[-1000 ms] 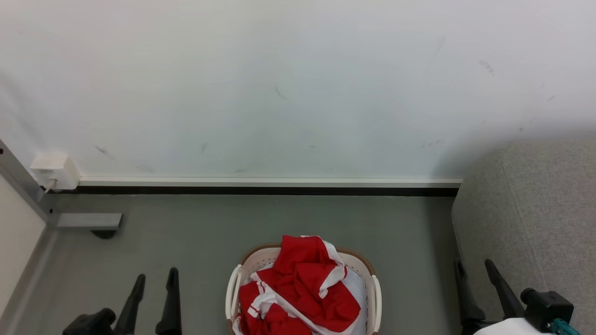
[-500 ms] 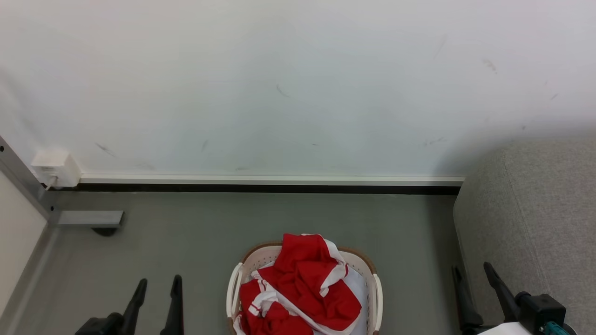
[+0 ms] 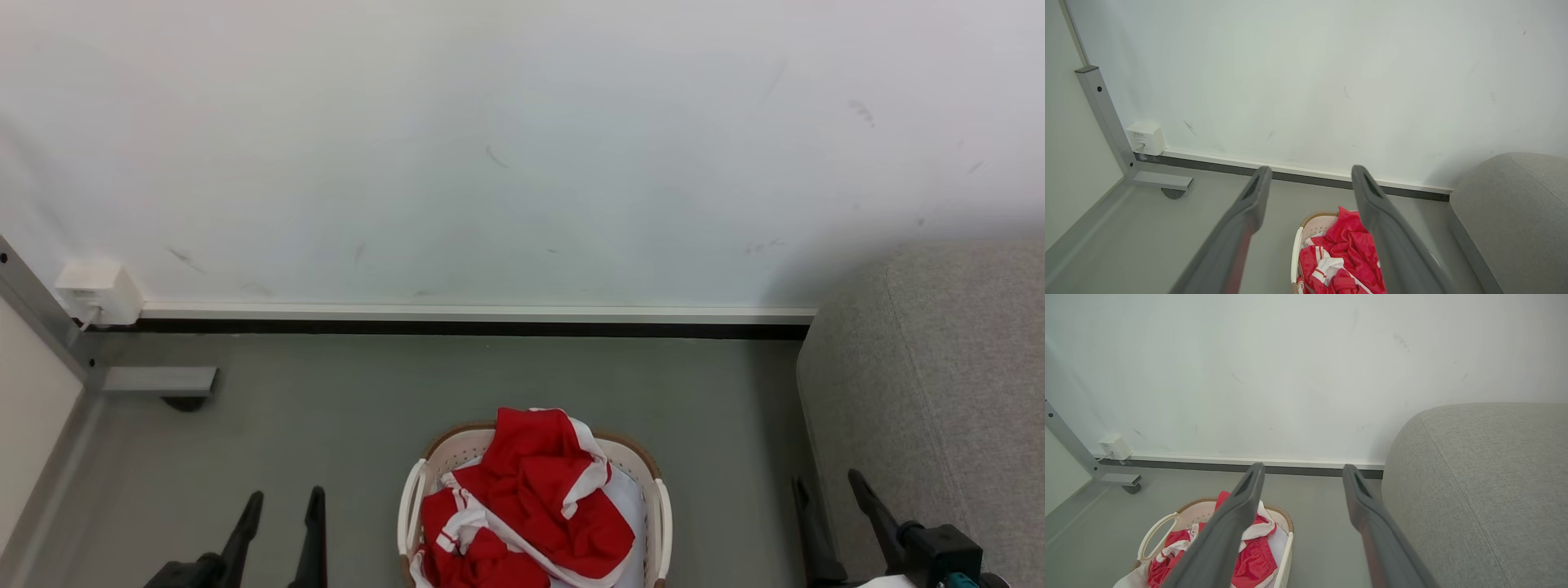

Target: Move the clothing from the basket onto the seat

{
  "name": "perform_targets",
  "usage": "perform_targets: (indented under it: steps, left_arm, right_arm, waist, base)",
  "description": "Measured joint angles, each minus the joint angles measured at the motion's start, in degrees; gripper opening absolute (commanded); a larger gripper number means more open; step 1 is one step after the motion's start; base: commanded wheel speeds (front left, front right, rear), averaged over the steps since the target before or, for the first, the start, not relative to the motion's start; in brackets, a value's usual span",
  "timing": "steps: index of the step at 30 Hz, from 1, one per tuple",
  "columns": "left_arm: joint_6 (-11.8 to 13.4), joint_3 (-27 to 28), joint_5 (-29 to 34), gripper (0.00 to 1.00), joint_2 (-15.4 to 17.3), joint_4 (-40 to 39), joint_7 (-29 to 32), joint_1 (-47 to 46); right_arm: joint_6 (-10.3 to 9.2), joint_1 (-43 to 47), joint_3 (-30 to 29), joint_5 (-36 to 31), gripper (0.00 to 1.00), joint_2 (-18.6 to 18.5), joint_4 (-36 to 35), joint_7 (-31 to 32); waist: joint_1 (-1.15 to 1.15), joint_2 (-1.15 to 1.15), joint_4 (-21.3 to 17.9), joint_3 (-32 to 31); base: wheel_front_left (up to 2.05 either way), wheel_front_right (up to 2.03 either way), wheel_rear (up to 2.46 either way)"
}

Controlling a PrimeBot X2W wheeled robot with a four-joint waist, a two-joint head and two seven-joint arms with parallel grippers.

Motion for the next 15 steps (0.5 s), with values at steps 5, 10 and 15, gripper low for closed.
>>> perform_targets:
  steps: [5,10,15]
  left_arm:
    - [-0.01,-0.05,-0.10,1.00,0.03,0.00,-0.34,-0.01]
    - [-0.01,-0.07,-1.13,1.00,0.04,-0.03,-0.34,-0.03]
    - [-0.01,-0.11,-1.68,1.00,0.04,-0.15,-0.34,-0.02]
  right_arm:
    - [0.00,-0.05,-0.09,0.45,1.00,-0.02,0.77,-0.33]
    - [0.00,-0.22,-0.10,0.70,1.00,-0.03,1.37,-0.33]
    - [0.00,-0.43,-0.47,0.49,1.00,-0.04,1.69,-0.33]
  waist:
    - [0.00,0.00,-0.04,-0.04]
    - [0.00,0.00,-0.21,-0.01]
    - [0.00,0.00,-0.42,0.09]
  base:
    - [0.00,0.00,0.00]
    - [0.00,0.00,0.00]
    - [0.00,0.00,0.00]
